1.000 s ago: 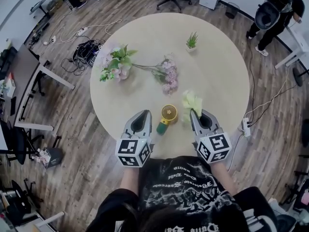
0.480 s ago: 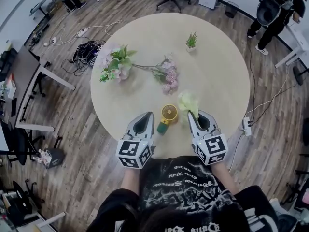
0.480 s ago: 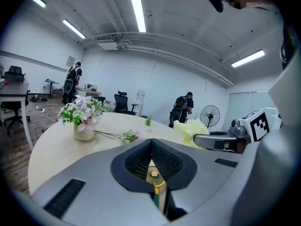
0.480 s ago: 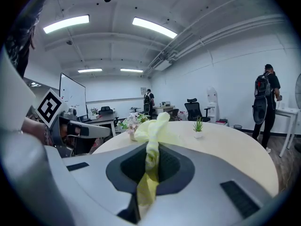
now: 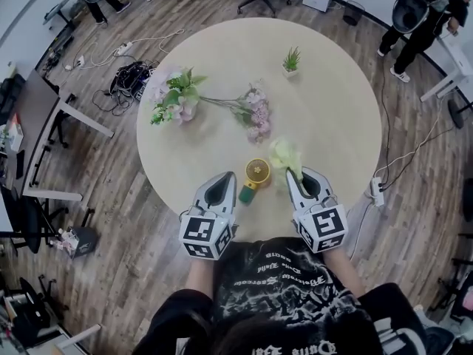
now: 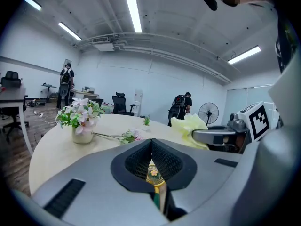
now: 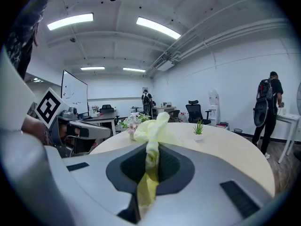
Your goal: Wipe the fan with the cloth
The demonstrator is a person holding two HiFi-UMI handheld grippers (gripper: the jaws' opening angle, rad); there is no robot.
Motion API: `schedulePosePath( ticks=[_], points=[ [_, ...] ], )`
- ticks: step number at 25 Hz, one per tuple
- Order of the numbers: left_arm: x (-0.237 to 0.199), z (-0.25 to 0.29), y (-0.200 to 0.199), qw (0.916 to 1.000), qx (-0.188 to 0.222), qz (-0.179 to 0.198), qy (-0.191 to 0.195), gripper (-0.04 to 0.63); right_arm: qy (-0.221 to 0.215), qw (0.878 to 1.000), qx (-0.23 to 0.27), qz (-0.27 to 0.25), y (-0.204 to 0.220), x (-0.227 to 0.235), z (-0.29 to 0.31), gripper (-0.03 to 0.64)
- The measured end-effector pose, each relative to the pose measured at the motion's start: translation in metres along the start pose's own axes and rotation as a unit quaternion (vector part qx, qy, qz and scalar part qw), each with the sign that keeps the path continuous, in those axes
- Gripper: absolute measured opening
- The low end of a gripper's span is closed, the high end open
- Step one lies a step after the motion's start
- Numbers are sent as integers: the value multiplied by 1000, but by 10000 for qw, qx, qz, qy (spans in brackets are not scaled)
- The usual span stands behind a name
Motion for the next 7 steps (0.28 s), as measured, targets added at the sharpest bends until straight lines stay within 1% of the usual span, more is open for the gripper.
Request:
schedulePosePath(
  ticks=[4,7],
  points=[
    [2,3,0,9998,37,-142,94,20,-51,10000,-27,-38,1,-1,1,28],
    [2,5,2,9998,53,-161,98,20,-59,9999,-40,-82,3,0,3,28]
  ],
)
Point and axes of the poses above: the fingertips, and each gripper's own axes: z forward along the fingers, x to its right, y out of its underside, the point moved 6 cm from there along -z, backward along the fingers, and after that the axes turned 10 degrees about -z, right-handed, at the moved point
